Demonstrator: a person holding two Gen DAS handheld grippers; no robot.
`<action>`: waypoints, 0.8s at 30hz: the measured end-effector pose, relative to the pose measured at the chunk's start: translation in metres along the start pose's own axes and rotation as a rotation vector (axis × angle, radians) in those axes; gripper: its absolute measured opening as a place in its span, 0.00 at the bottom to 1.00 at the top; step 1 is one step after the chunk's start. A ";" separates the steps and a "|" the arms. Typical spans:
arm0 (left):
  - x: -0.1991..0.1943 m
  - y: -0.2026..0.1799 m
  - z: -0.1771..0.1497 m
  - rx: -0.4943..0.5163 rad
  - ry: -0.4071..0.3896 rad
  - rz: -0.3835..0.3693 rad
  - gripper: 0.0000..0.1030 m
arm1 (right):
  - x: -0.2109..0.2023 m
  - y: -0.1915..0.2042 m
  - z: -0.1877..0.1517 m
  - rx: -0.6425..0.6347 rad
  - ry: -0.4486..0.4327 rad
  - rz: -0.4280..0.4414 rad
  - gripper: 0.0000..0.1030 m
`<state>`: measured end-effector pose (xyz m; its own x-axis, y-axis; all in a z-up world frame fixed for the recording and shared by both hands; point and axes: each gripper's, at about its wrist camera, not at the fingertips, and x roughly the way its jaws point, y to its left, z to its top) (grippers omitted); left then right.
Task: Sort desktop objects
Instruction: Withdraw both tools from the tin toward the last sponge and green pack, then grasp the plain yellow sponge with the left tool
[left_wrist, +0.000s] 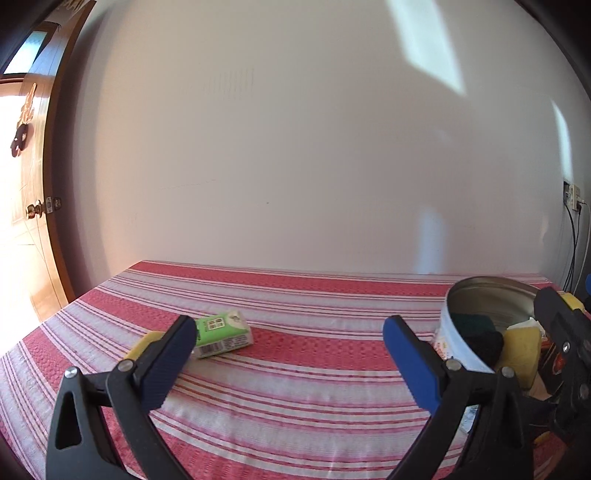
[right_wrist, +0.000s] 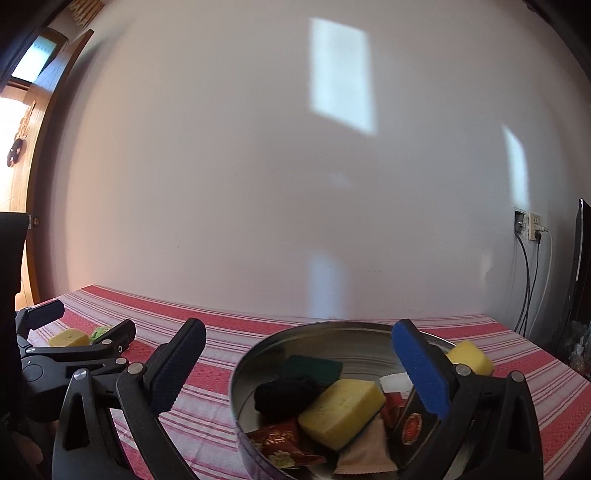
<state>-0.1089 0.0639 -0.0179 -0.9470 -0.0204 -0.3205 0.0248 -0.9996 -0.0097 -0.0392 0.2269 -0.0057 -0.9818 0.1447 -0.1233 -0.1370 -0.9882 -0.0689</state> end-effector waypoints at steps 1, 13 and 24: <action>0.000 0.008 0.000 -0.005 0.002 0.012 0.99 | 0.001 0.007 0.000 -0.003 0.003 0.013 0.99; 0.014 0.092 0.001 -0.053 0.068 0.143 0.99 | 0.019 0.083 0.007 -0.037 0.049 0.160 0.99; 0.067 0.132 -0.009 -0.056 0.354 0.116 0.99 | 0.038 0.106 0.008 -0.041 0.140 0.247 0.99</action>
<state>-0.1661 -0.0689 -0.0496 -0.7676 -0.1164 -0.6303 0.1519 -0.9884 -0.0024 -0.0917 0.1273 -0.0097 -0.9565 -0.0915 -0.2770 0.1122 -0.9919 -0.0596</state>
